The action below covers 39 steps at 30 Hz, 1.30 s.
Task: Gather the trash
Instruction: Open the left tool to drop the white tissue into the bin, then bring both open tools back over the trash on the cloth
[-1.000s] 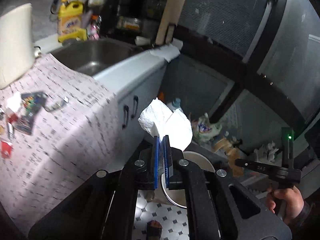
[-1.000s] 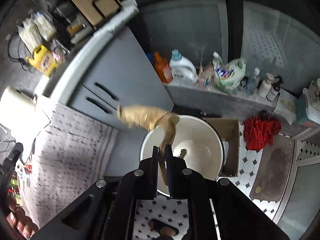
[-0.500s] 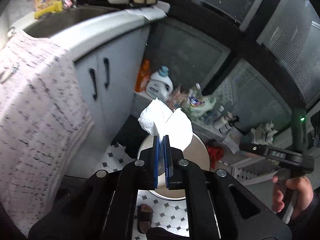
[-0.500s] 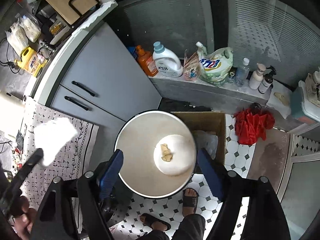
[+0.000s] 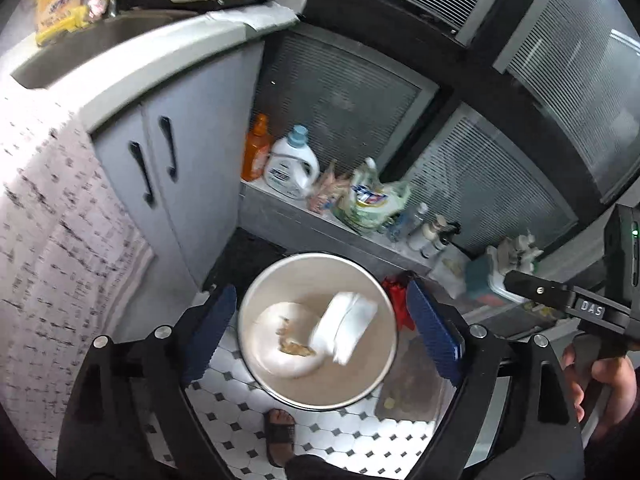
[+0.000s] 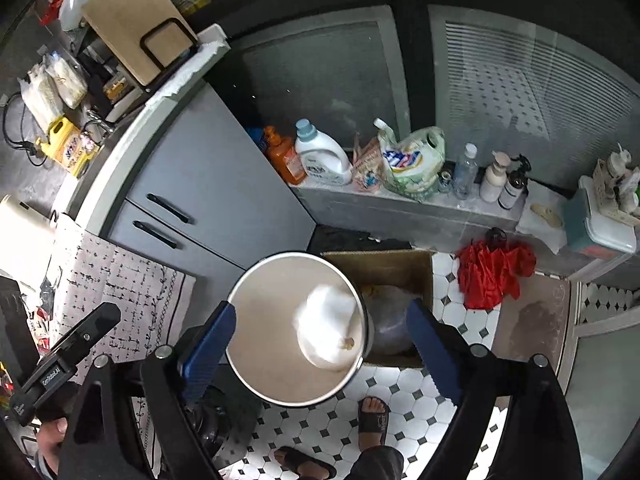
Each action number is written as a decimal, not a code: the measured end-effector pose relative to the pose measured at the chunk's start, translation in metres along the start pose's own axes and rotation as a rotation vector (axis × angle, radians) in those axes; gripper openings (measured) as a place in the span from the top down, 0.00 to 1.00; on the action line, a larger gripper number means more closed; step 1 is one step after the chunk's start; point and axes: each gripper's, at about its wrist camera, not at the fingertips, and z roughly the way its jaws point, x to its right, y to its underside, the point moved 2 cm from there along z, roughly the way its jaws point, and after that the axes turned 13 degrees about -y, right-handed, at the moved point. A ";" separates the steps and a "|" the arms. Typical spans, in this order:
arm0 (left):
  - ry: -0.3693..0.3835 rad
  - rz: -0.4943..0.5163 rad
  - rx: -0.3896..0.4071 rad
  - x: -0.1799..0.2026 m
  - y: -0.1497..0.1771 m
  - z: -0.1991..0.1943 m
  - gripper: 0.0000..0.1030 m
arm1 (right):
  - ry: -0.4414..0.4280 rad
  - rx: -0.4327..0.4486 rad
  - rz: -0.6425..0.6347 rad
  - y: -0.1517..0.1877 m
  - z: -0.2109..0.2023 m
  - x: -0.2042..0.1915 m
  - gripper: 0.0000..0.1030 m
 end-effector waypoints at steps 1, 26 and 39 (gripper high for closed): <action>-0.012 -0.009 0.009 -0.003 -0.002 -0.005 0.13 | -0.005 0.008 -0.008 -0.002 0.000 -0.003 0.13; -0.386 -0.324 0.303 -0.159 -0.008 -0.172 0.05 | -0.162 0.172 -0.465 -0.027 0.002 -0.200 0.07; -0.462 -0.426 0.301 -0.258 0.037 -0.200 0.05 | -0.226 0.129 -0.570 0.017 0.027 -0.308 0.07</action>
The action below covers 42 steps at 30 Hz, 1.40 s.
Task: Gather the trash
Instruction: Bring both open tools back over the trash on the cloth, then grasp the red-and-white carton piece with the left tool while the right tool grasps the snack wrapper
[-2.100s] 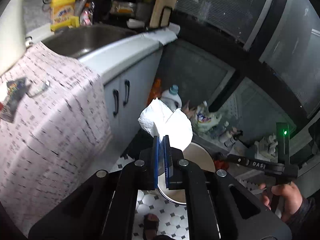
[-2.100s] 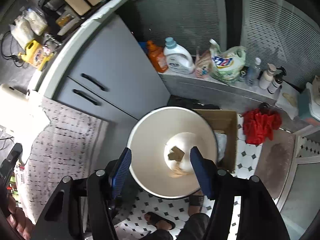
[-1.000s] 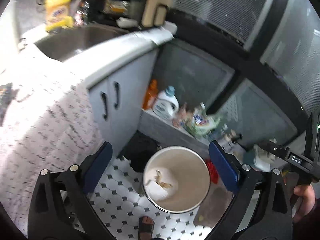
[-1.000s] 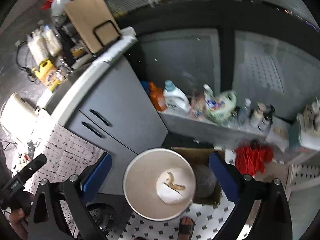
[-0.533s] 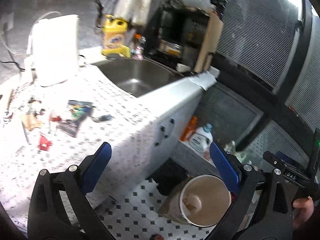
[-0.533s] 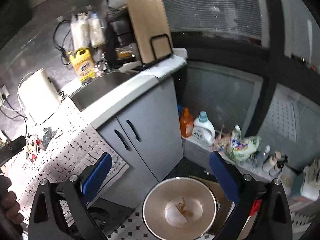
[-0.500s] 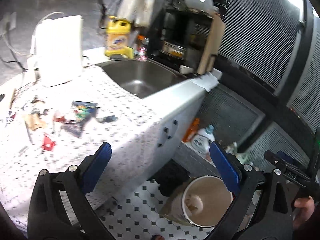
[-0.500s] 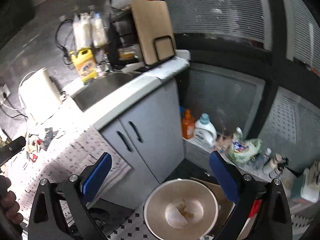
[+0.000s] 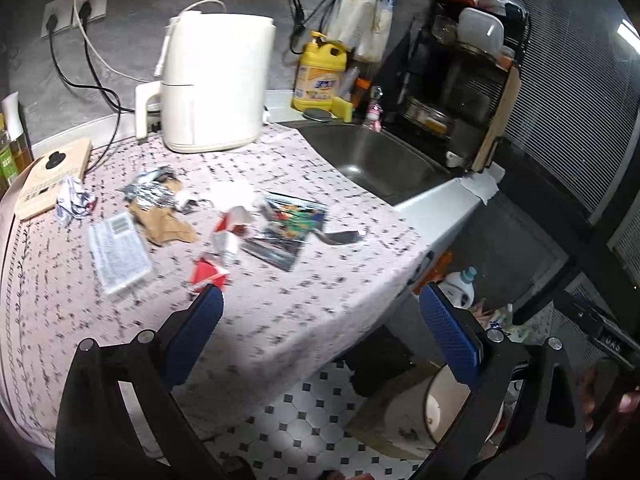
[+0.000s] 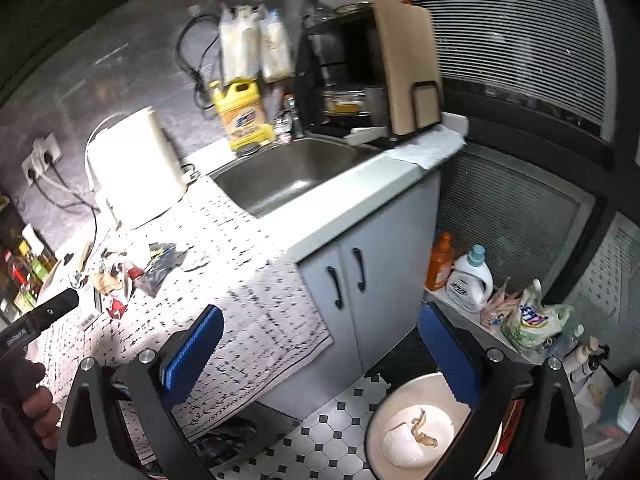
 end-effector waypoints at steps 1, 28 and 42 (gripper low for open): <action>-0.011 0.006 0.001 -0.005 0.000 0.002 0.05 | -0.002 -0.007 -0.014 -0.001 0.005 -0.010 0.07; 0.046 0.009 -0.202 -0.078 0.008 0.109 0.61 | -0.085 -0.133 0.043 -0.005 0.067 -0.090 0.07; 0.009 -0.005 -0.150 -0.090 -0.012 0.100 0.96 | -0.176 -0.197 0.039 -0.005 0.111 -0.125 0.10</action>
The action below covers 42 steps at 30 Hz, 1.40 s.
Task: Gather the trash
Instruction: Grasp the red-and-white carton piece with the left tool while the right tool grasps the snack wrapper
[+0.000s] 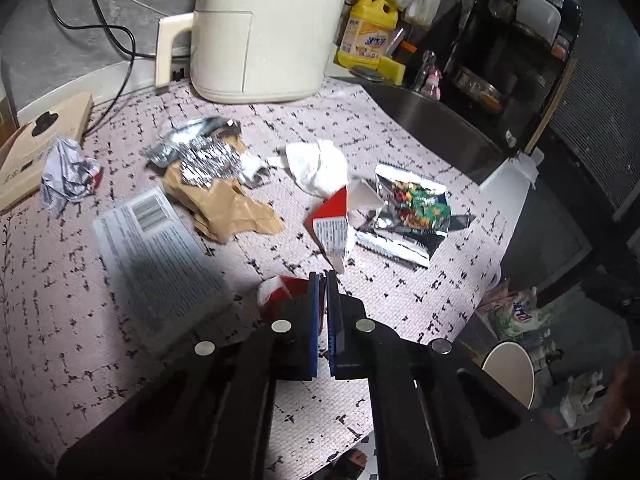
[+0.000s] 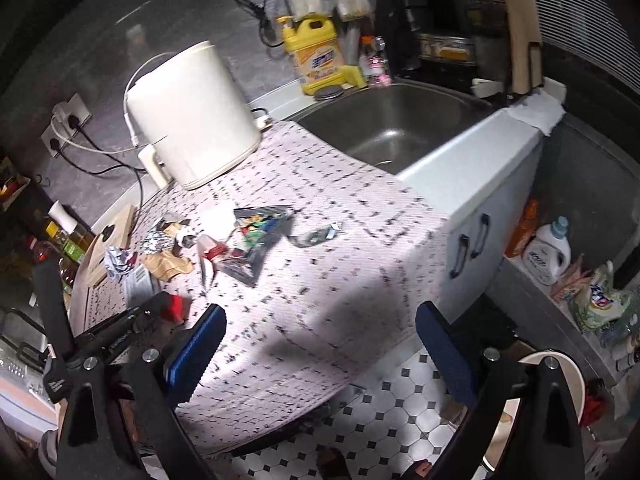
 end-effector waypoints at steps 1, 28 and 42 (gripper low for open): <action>0.004 -0.006 0.008 -0.003 -0.002 -0.004 0.96 | -0.010 -0.006 -0.003 -0.001 0.005 -0.003 0.11; -0.109 -0.150 0.111 -0.105 -0.012 -0.076 0.96 | -0.138 -0.176 0.064 -0.024 0.145 -0.028 0.91; -0.012 -0.066 0.115 -0.048 -0.016 -0.068 0.96 | -0.175 -0.081 0.026 -0.021 0.078 -0.015 0.99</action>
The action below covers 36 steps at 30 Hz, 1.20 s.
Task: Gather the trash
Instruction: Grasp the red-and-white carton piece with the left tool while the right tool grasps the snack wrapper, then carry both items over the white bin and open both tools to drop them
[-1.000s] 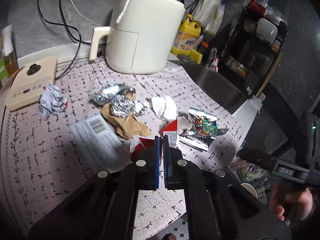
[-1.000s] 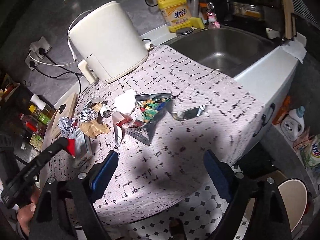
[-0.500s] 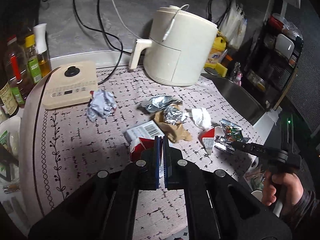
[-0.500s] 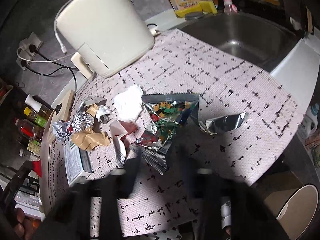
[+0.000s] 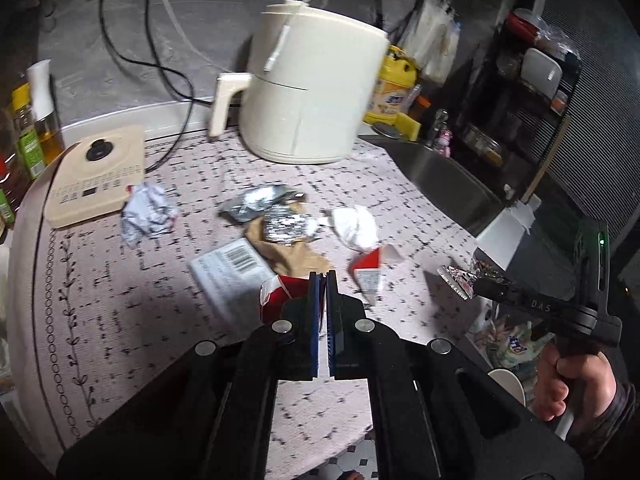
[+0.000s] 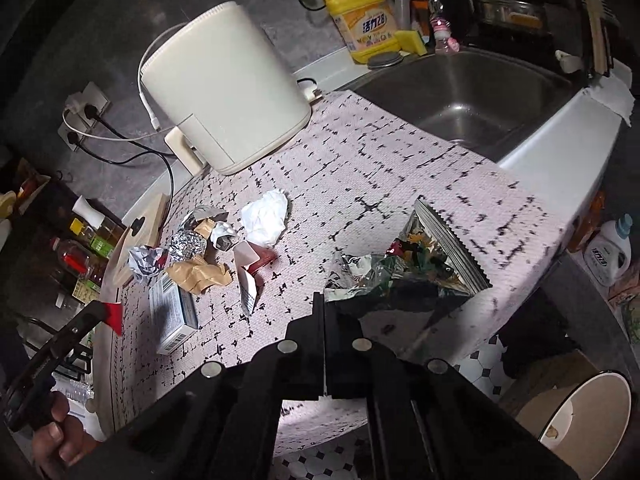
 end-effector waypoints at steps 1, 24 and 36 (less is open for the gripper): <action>0.016 0.014 0.001 0.010 0.000 0.000 0.96 | 0.000 0.010 0.001 0.001 -0.009 0.002 0.99; 0.343 0.276 -0.068 0.230 0.050 0.006 0.96 | 0.250 0.154 0.249 0.091 -0.202 0.151 0.99; 0.457 0.371 -0.157 0.327 0.110 0.003 0.96 | 0.332 0.096 0.406 0.162 -0.251 0.230 0.95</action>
